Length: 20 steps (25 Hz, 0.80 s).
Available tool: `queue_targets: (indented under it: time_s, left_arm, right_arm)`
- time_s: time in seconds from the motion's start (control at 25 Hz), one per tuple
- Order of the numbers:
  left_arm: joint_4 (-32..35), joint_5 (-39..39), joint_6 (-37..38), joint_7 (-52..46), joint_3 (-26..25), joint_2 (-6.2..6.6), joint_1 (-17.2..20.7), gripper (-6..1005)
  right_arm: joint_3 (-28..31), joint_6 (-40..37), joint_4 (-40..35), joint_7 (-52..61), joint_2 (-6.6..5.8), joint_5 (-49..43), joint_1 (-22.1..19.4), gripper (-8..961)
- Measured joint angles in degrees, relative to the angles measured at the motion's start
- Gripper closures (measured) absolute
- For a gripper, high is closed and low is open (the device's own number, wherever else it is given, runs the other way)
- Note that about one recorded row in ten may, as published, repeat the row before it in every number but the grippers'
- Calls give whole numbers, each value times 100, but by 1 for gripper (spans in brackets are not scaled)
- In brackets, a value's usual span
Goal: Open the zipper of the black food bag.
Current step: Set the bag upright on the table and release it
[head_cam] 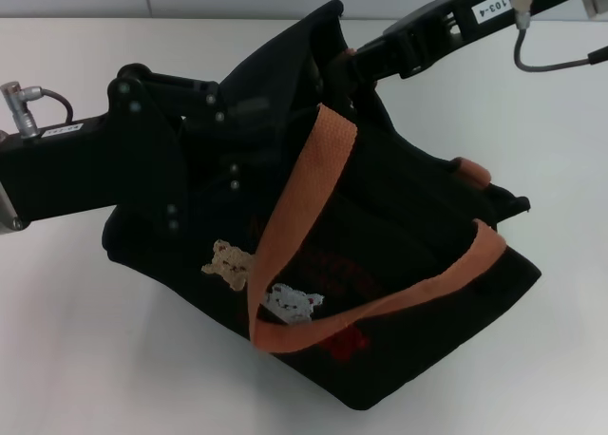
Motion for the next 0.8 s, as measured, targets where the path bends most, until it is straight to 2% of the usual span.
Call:
queue_targets:
  time_s: [0.36,0.52,0.6,0.8]
  left_arm:
    - [-93,-63,-67,-145,-5,0,-3,804]
    - [-184,-207,-144,-271,-2,-6,-3,804]
    - [-201,-209,-155,-260,0,-7,-4,804]
    - [-203,-211,-163,-216,1,-8,-17,804]
  right_arm:
    - [299,-286,-16,-225,-52,210,-172,955]
    - [318,-443,-175,-372,-70,296,-431,956]
    - [323,-520,-401,-407,-57,307,-704,955]
    - [332,-560,-504,-450,-45,319,-975,954]
